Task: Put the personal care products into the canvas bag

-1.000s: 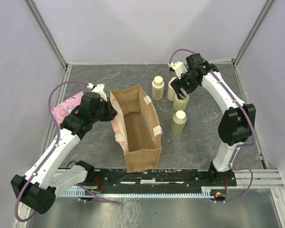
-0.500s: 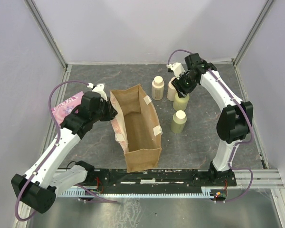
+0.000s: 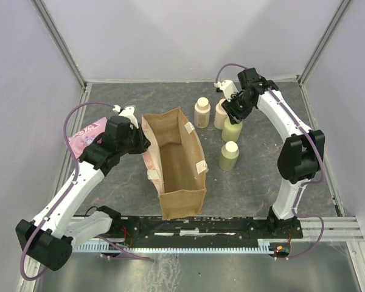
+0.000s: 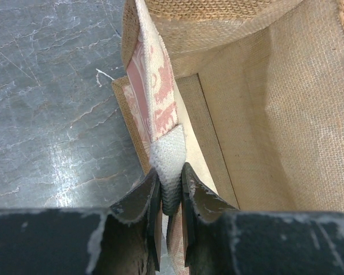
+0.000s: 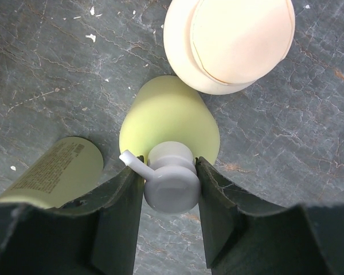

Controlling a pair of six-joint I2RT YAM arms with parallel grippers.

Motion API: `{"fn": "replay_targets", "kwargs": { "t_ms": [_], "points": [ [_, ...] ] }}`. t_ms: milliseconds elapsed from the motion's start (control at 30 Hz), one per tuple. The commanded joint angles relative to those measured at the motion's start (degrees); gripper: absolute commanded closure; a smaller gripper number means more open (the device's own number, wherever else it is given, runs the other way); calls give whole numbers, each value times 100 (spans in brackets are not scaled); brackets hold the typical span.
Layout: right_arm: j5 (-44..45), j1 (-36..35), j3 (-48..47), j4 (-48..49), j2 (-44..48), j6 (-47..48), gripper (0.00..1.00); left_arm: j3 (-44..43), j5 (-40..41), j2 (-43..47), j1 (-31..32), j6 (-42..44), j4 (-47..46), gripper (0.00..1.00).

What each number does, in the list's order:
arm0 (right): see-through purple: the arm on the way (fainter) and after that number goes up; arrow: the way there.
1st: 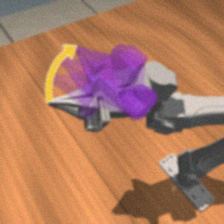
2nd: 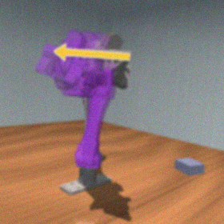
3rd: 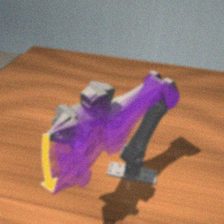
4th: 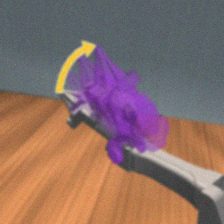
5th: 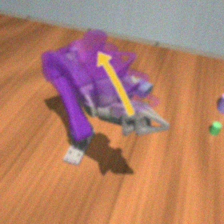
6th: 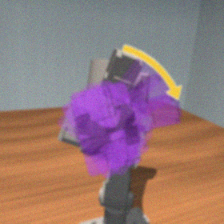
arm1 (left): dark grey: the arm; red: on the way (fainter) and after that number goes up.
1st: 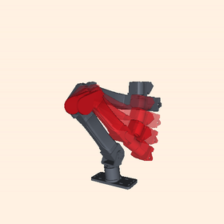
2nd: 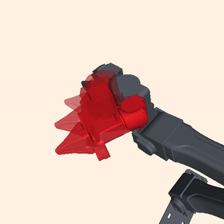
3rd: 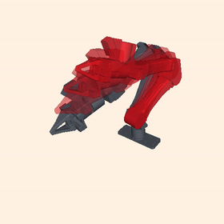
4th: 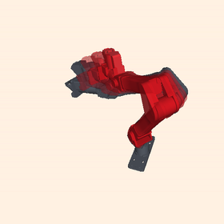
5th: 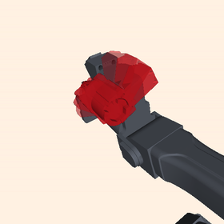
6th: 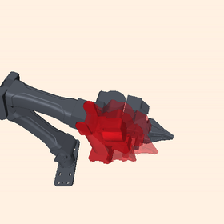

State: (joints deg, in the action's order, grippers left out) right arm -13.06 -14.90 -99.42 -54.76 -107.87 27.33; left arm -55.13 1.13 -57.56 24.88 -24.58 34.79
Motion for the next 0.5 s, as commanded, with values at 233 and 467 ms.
{"fn": "replay_targets", "kwargs": {
  "t_ms": [233, 467],
  "points": [
    [-118, 16, -149, -61, -126, 18, 54, -200, 98, -44, 33, 182, -174, 83],
    [34, 13, -280, -55, -99, -80, 99, -184, 94, -92, 33, 199, -247, 83]
  ]
}}
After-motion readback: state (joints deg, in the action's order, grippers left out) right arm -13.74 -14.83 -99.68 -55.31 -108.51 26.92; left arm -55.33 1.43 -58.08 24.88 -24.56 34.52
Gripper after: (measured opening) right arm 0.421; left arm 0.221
